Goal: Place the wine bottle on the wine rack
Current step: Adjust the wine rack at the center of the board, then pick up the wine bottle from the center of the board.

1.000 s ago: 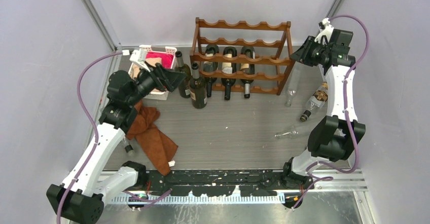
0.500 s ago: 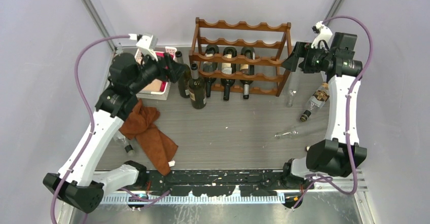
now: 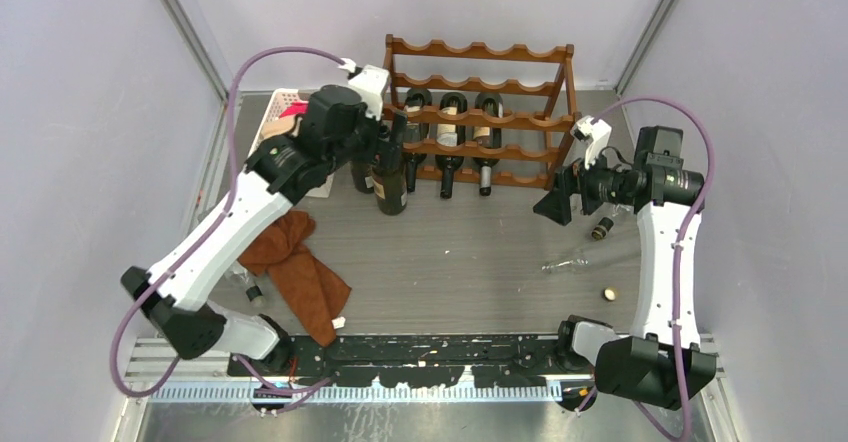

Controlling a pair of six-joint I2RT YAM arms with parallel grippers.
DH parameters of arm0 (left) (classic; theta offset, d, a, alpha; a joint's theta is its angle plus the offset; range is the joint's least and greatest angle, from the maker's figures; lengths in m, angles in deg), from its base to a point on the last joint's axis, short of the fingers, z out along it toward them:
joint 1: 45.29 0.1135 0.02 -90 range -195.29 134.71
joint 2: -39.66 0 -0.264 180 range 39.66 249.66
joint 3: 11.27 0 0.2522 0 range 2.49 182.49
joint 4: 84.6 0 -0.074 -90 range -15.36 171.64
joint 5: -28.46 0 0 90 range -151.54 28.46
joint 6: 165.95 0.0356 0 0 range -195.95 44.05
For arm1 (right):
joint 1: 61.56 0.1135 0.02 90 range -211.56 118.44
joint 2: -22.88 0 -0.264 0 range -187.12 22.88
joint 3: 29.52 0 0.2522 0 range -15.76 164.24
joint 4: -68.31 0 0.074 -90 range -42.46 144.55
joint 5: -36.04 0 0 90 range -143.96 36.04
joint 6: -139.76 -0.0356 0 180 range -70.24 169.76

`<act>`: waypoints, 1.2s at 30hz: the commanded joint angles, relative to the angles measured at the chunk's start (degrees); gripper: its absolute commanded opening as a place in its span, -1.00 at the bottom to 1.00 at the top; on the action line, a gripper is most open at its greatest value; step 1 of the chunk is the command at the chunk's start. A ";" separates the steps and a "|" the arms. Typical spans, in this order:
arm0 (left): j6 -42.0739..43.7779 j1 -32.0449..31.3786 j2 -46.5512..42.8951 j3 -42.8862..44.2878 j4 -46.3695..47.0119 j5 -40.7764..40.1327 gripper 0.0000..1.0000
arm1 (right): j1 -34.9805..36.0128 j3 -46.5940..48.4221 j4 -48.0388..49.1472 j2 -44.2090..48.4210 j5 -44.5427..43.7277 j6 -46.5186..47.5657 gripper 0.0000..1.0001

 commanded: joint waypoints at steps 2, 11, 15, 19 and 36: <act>2.31 -0.02 4.36 2.13 1.12 -5.46 0.99 | -0.01 -2.08 -1.05 0.82 6.38 6.86 1.00; 1.53 0.05 13.97 6.53 -0.64 -11.52 0.62 | -0.08 -1.59 -0.74 -2.65 6.76 3.91 1.00; 0.51 0.32 17.11 8.01 -0.41 -10.16 0.39 | -0.09 -1.51 -0.47 -3.06 6.76 3.86 1.00; -0.56 0.31 18.79 9.51 -1.41 -8.56 0.13 | -0.01 -0.80 -0.16 -3.39 5.97 3.95 1.00; -2.26 0.40 1.69 0.08 7.68 15.47 -1.00 | 1.09 -2.05 -28.35 -4.13 17.33 54.24 1.00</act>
